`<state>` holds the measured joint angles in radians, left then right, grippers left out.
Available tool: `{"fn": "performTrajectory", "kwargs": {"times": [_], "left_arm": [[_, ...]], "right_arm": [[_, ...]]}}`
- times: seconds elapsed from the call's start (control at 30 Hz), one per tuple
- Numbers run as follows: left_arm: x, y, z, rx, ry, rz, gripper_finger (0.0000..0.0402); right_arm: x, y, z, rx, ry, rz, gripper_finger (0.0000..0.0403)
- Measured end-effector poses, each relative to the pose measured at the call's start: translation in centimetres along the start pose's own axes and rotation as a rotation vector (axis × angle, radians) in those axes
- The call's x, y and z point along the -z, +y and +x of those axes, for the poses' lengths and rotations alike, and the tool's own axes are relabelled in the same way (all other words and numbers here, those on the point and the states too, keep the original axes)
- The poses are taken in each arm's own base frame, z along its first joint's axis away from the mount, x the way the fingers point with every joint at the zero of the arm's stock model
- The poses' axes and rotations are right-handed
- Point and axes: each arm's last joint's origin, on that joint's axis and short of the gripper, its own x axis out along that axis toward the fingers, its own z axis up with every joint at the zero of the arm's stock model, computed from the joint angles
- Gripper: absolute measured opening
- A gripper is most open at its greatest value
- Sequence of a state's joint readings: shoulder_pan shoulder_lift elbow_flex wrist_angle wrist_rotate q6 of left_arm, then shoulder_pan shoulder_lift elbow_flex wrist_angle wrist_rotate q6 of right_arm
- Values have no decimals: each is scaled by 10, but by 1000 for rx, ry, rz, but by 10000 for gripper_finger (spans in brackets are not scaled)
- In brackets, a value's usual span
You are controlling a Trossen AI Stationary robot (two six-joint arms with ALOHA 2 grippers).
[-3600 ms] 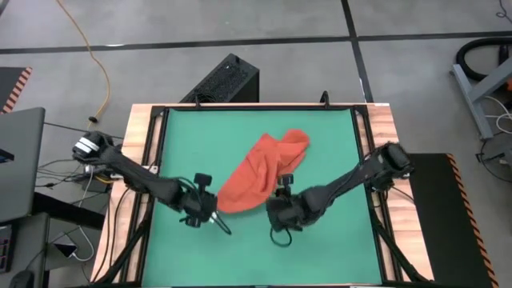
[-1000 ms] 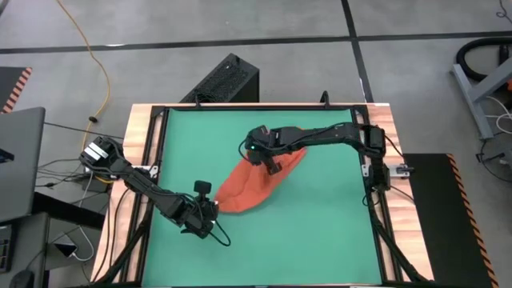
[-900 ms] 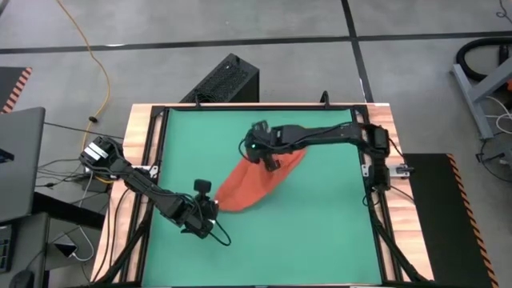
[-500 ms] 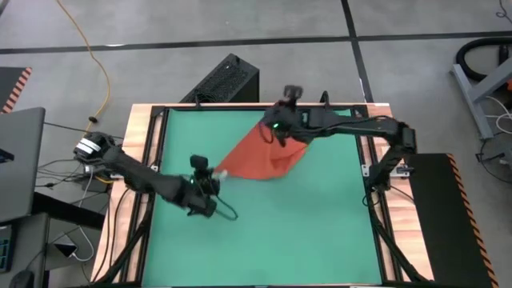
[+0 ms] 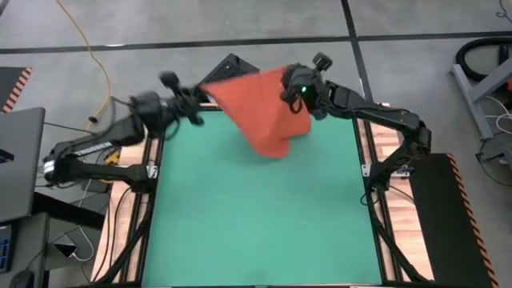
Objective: Roll towel
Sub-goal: Fold the orange towel
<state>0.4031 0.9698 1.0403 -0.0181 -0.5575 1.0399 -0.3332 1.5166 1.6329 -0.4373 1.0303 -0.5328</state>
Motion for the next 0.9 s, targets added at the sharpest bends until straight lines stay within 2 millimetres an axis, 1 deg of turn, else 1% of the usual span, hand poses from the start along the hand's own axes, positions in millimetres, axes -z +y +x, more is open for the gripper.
{"fn": "performTrajectory", "kwargs": {"times": [0.07,0.13,0.2,0.27,0.37,0.43,0.5,0.57,0.63,0.73,0.8,0.9], "left_arm": [[-1,22,1,-16,2,-13,0],[-2,34,1,18,14,-26,0],[-3,37,1,79,39,-12,0],[-3,35,1,110,71,-16,0],[-2,22,-2,194,140,0,0],[-1,13,-8,253,187,15,0],[-3,2,-17,316,227,14,0],[-5,-9,-28,384,264,-5,0],[-7,-19,-41,460,289,-53,0],[-12,-35,-61,618,298,-187,0],[-15,-51,-74,748,293,-257,0],[-19,-77,-96,905,299,-305,0]], "right_arm": [[-3,-4,1,40,-7,-13,0],[-5,-4,-3,57,-9,-32,0],[-6,-3,-10,43,-22,-41,0],[-6,-2,-21,40,-21,-48,0],[-3,5,-43,25,-8,-97,0],[3,16,-61,-6,-2,-136,0],[12,26,-81,-55,4,-160,0],[24,37,-100,-119,16,-129,0],[38,45,-119,-221,44,-82,0],[60,63,-146,-362,93,-16,0],[72,76,-165,-463,122,11,0],[87,93,-195,-633,163,77,0]]}}
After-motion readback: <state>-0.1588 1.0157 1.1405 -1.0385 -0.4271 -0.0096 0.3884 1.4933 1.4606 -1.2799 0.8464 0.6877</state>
